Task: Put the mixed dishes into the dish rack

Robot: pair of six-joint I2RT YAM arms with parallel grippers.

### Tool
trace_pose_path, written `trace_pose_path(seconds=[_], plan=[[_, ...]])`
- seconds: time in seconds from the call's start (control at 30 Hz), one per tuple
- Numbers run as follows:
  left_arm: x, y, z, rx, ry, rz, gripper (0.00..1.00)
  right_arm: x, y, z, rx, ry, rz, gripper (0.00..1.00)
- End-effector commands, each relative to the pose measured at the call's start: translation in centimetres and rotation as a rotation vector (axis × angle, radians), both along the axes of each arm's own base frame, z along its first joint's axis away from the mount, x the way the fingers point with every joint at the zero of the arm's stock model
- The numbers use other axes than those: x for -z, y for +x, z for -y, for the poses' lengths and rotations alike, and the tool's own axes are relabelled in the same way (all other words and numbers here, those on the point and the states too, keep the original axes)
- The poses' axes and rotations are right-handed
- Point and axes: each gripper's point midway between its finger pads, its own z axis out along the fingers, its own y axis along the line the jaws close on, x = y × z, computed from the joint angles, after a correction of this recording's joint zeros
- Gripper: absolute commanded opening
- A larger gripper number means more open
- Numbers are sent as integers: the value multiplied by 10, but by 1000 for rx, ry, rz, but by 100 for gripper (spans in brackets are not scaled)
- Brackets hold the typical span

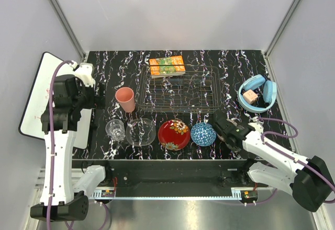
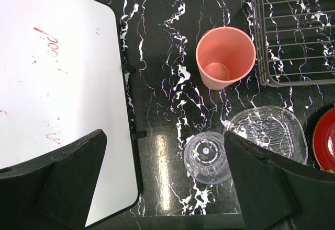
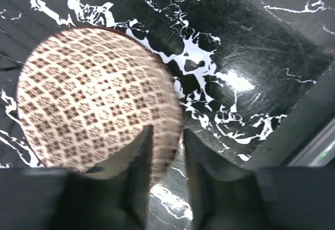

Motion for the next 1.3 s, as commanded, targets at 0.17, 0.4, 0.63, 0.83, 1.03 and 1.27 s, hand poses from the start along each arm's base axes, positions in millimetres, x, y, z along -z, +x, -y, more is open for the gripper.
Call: trace_pose_path(seconds=[0.17, 0.4, 0.63, 0.83, 1.03, 1.27], plan=[[-34, 4, -6, -10, 36, 114, 99, -4, 9, -4, -25, 14, 24, 20], [-34, 0, -6, -5, 45, 122, 99, -21, 16, -3, -80, -22, 49, 0], [-32, 1, -5, -5, 33, 116, 99, -87, 44, 8, -140, -144, 198, 0], [-32, 0, -6, -6, 36, 119, 99, -143, 59, 20, -181, -274, 283, 0], [-27, -1, -2, -3, 11, 106, 99, -206, 90, 22, -274, -487, 348, 0], [-22, 1, 2, 6, -13, 88, 99, -244, 163, -5, -339, -866, 246, 0]])
